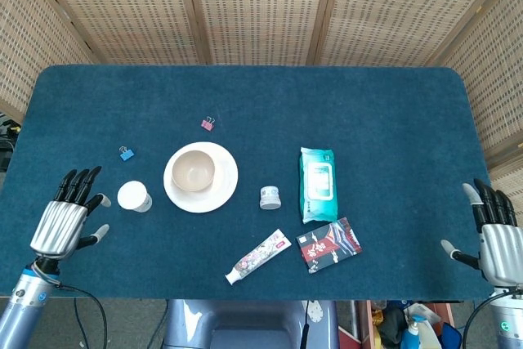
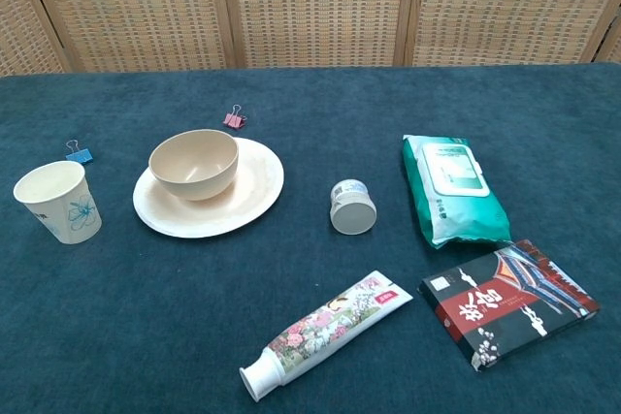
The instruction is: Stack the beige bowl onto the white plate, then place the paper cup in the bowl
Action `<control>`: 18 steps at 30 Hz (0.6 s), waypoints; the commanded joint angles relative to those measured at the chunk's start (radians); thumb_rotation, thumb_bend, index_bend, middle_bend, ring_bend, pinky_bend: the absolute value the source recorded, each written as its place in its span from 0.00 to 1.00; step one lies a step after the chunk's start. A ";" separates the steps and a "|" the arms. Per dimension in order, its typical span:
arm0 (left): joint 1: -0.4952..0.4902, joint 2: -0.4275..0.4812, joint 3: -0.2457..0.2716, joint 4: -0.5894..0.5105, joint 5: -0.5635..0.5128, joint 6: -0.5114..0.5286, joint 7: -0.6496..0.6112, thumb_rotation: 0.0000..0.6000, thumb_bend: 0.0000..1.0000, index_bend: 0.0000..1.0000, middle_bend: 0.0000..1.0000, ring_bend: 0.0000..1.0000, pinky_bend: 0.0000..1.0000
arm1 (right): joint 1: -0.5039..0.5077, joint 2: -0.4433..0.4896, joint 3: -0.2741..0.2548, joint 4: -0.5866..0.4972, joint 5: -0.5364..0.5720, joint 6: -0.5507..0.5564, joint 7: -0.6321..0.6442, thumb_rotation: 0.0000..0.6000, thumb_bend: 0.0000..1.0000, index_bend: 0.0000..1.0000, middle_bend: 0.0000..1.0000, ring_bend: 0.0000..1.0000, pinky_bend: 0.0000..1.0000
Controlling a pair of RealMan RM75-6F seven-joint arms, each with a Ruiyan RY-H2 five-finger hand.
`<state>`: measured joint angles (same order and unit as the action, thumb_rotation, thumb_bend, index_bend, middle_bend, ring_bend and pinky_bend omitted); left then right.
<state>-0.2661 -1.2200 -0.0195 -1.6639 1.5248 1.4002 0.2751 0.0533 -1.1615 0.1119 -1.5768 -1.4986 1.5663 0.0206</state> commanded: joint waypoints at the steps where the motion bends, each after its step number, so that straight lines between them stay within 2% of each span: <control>1: -0.028 0.000 -0.019 0.005 -0.031 -0.046 0.022 1.00 0.23 0.44 0.00 0.00 0.00 | 0.000 0.001 0.001 0.000 0.002 -0.001 0.004 1.00 0.12 0.00 0.00 0.00 0.00; 11: -0.067 0.007 -0.037 0.036 -0.086 -0.134 0.027 1.00 0.31 0.44 0.00 0.00 0.00 | 0.001 0.001 0.000 0.001 -0.001 -0.002 0.008 1.00 0.12 0.00 0.00 0.00 0.00; 18: -0.074 0.000 -0.033 0.045 -0.089 -0.151 0.029 1.00 0.36 0.44 0.00 0.00 0.00 | -0.001 0.003 0.001 0.000 -0.001 0.001 0.012 1.00 0.12 0.00 0.00 0.00 0.00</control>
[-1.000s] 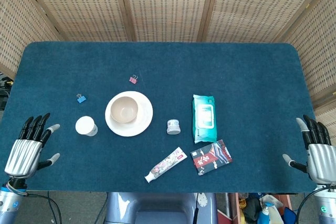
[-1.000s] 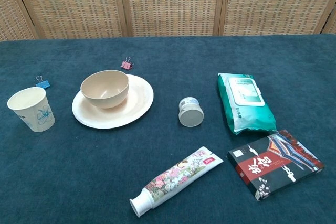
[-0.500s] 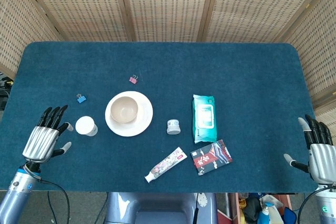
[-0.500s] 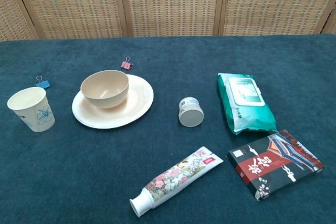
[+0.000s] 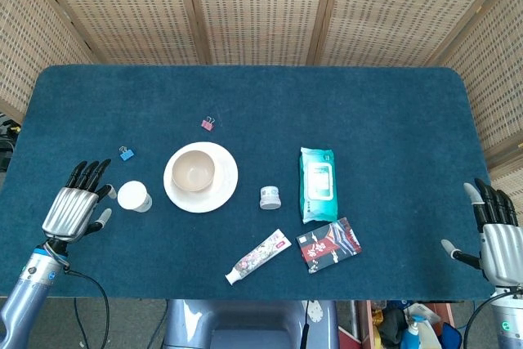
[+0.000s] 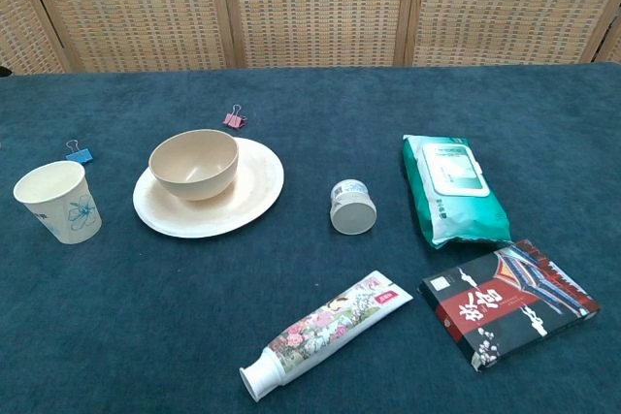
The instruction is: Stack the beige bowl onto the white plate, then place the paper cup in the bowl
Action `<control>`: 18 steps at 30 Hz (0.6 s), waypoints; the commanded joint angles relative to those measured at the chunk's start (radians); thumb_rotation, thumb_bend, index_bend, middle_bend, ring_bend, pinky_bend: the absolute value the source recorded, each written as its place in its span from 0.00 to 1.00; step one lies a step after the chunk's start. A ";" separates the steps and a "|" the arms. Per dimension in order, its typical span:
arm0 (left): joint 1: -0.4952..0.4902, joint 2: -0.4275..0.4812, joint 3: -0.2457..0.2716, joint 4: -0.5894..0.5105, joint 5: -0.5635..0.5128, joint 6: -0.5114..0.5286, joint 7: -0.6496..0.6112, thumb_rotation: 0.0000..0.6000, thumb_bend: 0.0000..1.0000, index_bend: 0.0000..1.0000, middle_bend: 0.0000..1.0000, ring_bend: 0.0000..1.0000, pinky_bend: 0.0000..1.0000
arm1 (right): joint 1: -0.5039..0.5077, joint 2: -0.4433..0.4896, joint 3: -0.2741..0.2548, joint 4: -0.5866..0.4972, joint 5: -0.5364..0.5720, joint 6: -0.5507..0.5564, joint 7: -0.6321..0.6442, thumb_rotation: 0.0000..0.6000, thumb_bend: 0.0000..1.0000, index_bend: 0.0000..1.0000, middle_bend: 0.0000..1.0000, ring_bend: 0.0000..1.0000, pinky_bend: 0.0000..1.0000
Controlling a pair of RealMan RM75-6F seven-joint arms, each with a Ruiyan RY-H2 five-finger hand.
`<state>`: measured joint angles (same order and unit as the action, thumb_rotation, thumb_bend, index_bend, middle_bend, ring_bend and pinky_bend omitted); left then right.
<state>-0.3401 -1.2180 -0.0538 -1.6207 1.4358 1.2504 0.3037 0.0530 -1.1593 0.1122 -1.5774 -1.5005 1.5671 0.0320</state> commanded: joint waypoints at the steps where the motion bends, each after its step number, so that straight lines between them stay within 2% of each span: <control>1: 0.001 -0.004 0.005 0.005 -0.001 -0.004 -0.001 1.00 0.36 0.44 0.00 0.00 0.00 | -0.001 0.001 0.001 0.001 0.002 0.000 0.002 1.00 0.12 0.00 0.00 0.00 0.00; 18: -0.018 -0.057 0.016 0.091 -0.036 -0.063 0.001 1.00 0.37 0.44 0.00 0.00 0.00 | 0.000 0.002 0.000 -0.001 0.002 -0.003 0.007 1.00 0.12 0.00 0.00 0.00 0.00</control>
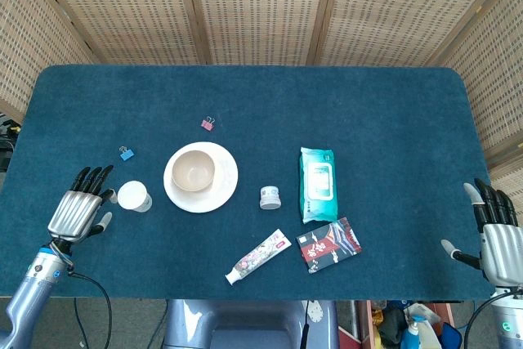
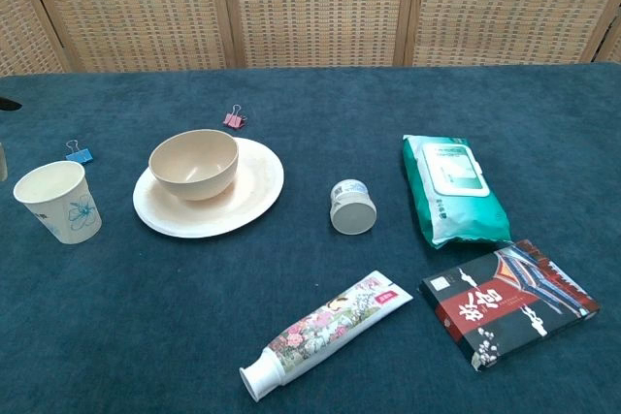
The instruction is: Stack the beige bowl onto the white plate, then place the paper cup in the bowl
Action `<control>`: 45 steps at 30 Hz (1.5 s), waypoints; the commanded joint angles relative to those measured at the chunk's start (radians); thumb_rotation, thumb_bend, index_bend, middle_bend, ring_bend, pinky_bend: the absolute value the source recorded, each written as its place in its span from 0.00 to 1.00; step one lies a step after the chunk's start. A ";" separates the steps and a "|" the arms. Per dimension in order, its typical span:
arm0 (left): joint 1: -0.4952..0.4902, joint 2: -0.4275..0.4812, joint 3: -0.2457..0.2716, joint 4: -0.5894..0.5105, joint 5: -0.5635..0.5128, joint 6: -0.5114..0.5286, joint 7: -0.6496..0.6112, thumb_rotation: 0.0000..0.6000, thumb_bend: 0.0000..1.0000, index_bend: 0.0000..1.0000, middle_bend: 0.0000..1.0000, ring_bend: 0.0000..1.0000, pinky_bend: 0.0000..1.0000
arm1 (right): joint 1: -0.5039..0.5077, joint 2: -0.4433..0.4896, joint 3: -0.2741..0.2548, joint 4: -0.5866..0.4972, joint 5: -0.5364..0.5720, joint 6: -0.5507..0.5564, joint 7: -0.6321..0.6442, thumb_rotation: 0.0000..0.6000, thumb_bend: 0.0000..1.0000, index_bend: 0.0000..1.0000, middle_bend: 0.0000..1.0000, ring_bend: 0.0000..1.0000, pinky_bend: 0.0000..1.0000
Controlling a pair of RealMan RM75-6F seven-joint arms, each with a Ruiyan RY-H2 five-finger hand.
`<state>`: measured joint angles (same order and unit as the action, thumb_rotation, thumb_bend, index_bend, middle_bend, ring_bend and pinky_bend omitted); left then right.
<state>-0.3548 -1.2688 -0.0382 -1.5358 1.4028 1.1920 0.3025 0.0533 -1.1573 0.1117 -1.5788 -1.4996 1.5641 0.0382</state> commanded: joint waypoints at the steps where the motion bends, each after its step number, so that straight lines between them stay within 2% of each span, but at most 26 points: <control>1: -0.004 -0.010 0.000 0.010 -0.004 -0.007 0.004 1.00 0.37 0.44 0.00 0.00 0.00 | 0.000 0.000 0.001 0.001 0.002 -0.001 0.001 1.00 0.12 0.00 0.00 0.00 0.00; 20: -0.056 -0.097 -0.010 0.068 -0.026 -0.061 0.065 1.00 0.40 0.46 0.00 0.00 0.00 | -0.001 0.006 0.000 -0.001 0.001 -0.001 0.020 1.00 0.12 0.00 0.00 0.00 0.00; 30: -0.059 -0.149 -0.010 0.132 -0.019 -0.042 0.059 1.00 0.44 0.63 0.00 0.00 0.00 | -0.003 0.011 0.000 -0.006 0.000 0.001 0.029 1.00 0.12 0.00 0.00 0.00 0.00; 33: -0.058 -0.155 -0.012 0.142 -0.009 -0.026 0.049 1.00 0.44 0.65 0.00 0.00 0.00 | -0.003 0.012 -0.001 -0.006 0.000 -0.001 0.030 1.00 0.12 0.00 0.00 0.00 0.00; 41: -0.066 -0.119 -0.036 0.096 0.010 0.011 0.037 1.00 0.44 0.65 0.00 0.00 0.00 | -0.003 0.013 -0.001 -0.007 0.001 -0.002 0.033 1.00 0.12 0.00 0.00 0.00 0.00; 45: -0.099 -0.075 -0.077 0.027 -0.003 -0.004 0.050 1.00 0.44 0.65 0.00 0.00 0.00 | -0.003 0.012 -0.002 -0.008 -0.002 -0.002 0.030 1.00 0.12 0.00 0.00 0.00 0.00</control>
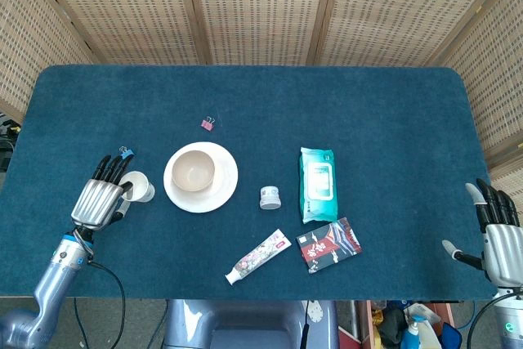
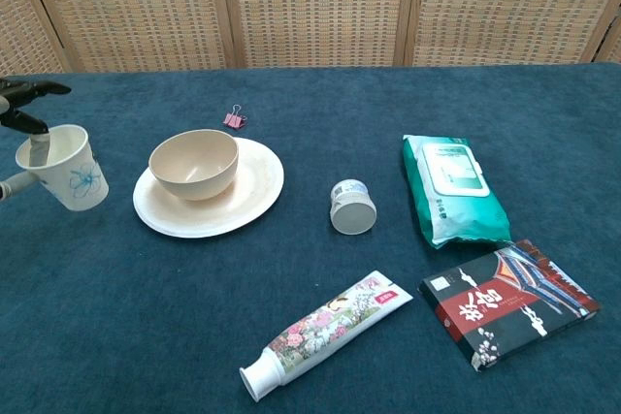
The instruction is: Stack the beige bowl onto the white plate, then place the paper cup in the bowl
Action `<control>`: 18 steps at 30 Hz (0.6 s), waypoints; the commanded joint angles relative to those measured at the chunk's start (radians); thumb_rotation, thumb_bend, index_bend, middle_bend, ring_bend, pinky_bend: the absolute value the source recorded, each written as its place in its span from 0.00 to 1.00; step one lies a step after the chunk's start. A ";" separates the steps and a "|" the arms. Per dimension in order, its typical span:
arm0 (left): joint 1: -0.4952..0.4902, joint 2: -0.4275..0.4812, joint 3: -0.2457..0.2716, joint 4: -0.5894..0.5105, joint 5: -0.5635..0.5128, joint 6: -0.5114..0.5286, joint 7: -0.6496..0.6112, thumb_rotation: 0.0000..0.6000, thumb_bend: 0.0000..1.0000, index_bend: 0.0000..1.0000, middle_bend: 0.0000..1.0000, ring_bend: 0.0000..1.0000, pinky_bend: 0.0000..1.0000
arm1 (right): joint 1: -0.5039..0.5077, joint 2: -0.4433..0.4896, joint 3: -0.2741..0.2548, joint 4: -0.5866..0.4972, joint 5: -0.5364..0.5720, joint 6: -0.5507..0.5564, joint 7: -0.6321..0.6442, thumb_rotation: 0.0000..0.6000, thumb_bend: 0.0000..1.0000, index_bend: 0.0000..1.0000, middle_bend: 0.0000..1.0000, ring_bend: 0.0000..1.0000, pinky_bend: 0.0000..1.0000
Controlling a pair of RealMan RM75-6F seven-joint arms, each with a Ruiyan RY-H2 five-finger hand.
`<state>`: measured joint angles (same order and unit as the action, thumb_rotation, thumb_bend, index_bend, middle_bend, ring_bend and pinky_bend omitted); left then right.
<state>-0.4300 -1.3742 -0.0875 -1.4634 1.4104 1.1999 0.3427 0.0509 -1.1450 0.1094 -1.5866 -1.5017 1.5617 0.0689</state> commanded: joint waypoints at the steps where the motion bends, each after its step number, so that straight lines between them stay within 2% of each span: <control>1: -0.031 0.039 -0.036 -0.063 -0.019 -0.021 0.014 1.00 0.44 0.65 0.00 0.00 0.00 | 0.000 0.000 0.000 0.000 0.000 0.001 -0.001 1.00 0.12 0.00 0.00 0.00 0.00; 9: -0.117 0.086 -0.106 -0.190 -0.113 -0.112 0.093 1.00 0.44 0.65 0.00 0.00 0.00 | 0.000 0.002 0.002 0.004 0.006 -0.004 0.013 1.00 0.12 0.00 0.00 0.00 0.00; 18: -0.207 0.048 -0.133 -0.195 -0.228 -0.181 0.228 1.00 0.44 0.65 0.00 0.00 0.00 | 0.000 0.008 0.007 0.008 0.014 -0.006 0.040 1.00 0.12 0.00 0.00 0.00 0.00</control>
<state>-0.6210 -1.3144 -0.2146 -1.6612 1.2006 1.0316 0.5537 0.0507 -1.1379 0.1155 -1.5795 -1.4886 1.5558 0.1074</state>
